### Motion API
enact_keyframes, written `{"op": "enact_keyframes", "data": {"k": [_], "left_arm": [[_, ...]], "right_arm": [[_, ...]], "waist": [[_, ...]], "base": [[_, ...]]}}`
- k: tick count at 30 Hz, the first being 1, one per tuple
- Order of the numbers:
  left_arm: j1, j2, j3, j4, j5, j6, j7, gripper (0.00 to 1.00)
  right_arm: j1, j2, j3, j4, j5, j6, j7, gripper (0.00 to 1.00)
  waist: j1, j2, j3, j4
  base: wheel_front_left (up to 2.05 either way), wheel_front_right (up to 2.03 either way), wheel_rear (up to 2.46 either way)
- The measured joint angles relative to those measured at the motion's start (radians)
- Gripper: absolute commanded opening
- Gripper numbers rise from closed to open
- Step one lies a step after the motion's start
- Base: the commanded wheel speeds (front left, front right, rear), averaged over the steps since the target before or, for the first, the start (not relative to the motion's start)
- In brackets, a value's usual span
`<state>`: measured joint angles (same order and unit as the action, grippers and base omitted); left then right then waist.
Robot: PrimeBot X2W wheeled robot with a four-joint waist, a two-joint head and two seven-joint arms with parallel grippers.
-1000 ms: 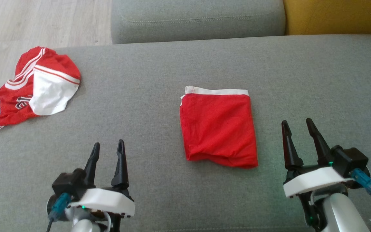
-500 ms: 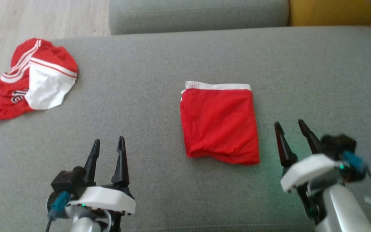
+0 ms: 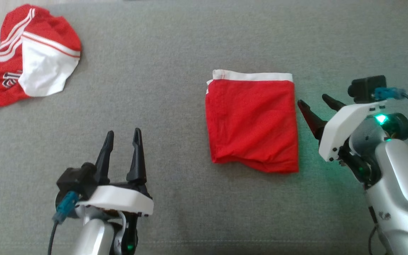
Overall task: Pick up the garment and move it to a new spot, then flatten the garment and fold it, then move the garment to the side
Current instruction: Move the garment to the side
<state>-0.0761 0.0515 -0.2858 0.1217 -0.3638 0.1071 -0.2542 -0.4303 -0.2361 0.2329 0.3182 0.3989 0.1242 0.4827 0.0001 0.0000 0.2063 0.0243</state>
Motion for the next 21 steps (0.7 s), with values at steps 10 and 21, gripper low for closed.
{"op": "enact_keyframes", "data": {"k": [10, 21], "left_arm": [[-0.033, -0.001, -0.002, 0.001, -0.001, 0.007, 0.0, 1.0], [-0.037, -0.002, 0.008, 0.0, 0.012, 0.007, 0.0, 1.0]], "right_arm": [[-0.089, -0.001, 0.087, 0.167, 0.095, 0.0, 0.043, 1.0], [-0.156, -0.005, 0.17, 0.241, 0.191, 0.0, 0.006, 0.0]], "waist": [[0.0, 0.0, 0.051, 0.032], [0.0, 0.0, 0.075, 0.015]], "base": [[0.0, 0.0, 0.0], [0.0, 0.0, 0.0]]}}
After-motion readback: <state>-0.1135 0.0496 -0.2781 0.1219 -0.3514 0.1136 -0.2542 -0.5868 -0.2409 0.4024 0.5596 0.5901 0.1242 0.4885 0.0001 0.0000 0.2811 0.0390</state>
